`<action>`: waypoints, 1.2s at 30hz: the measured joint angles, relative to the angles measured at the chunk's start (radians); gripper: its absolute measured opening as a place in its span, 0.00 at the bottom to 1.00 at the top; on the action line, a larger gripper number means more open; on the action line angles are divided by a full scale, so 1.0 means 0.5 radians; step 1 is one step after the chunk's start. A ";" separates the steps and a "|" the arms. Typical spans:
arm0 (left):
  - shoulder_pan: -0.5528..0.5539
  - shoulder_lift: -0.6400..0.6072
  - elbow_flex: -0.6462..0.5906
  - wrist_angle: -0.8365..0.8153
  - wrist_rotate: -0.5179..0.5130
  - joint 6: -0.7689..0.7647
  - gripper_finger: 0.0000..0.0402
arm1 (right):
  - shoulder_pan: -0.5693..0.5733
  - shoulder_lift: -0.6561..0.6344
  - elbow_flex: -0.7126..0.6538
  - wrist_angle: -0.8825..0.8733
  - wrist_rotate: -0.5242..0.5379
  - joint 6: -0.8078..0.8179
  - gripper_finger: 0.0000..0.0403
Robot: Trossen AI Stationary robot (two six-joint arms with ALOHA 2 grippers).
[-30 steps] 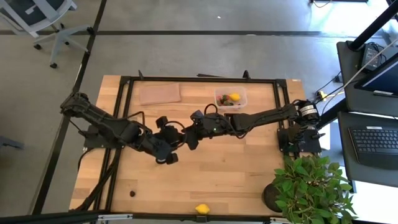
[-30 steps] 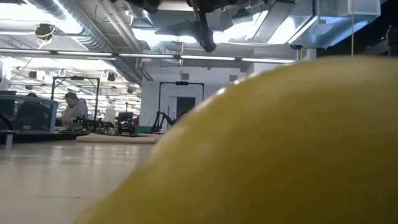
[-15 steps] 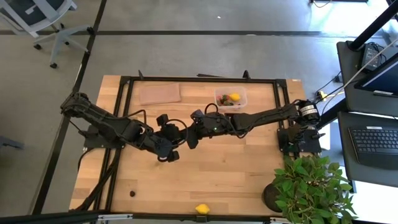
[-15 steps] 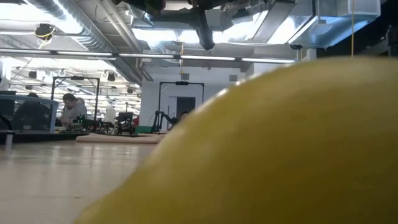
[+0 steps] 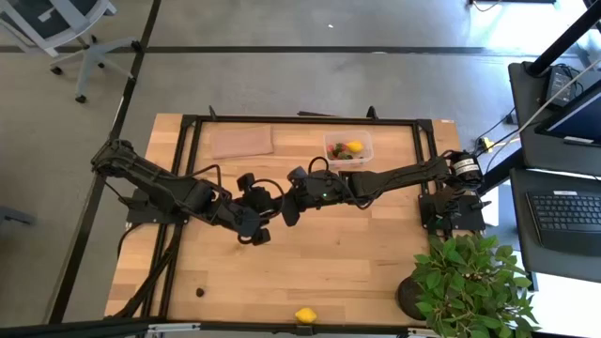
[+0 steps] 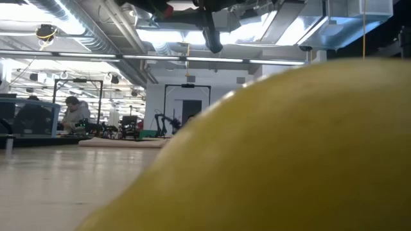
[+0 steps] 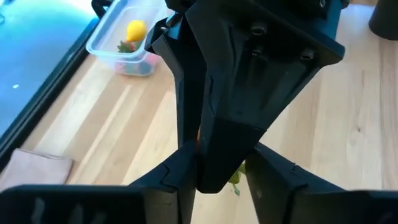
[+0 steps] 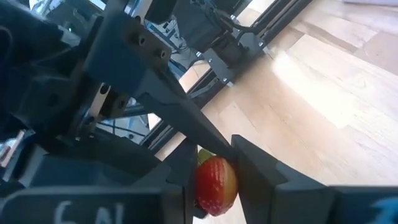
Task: Pick and placing Produce into tupperware
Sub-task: Put the strawberry into the transparent bin
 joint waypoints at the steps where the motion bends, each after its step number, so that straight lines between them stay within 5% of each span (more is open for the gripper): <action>1: 0.001 0.000 0.000 0.001 0.025 -0.005 0.31 | -0.002 0.000 0.000 -0.014 -0.004 -0.023 0.22; 12: 0.005 -0.002 0.002 -0.021 0.029 -0.040 0.35 | -0.123 0.006 -0.004 -0.619 -0.010 -0.153 0.22; 21: 0.013 -0.002 0.002 -0.021 0.067 -0.041 0.29 | -0.512 0.005 -0.002 -1.441 0.078 -0.410 0.22; 36: 0.012 -0.002 0.002 -0.021 0.073 -0.043 0.19 | -1.126 -0.015 0.289 -1.849 0.238 -0.677 0.22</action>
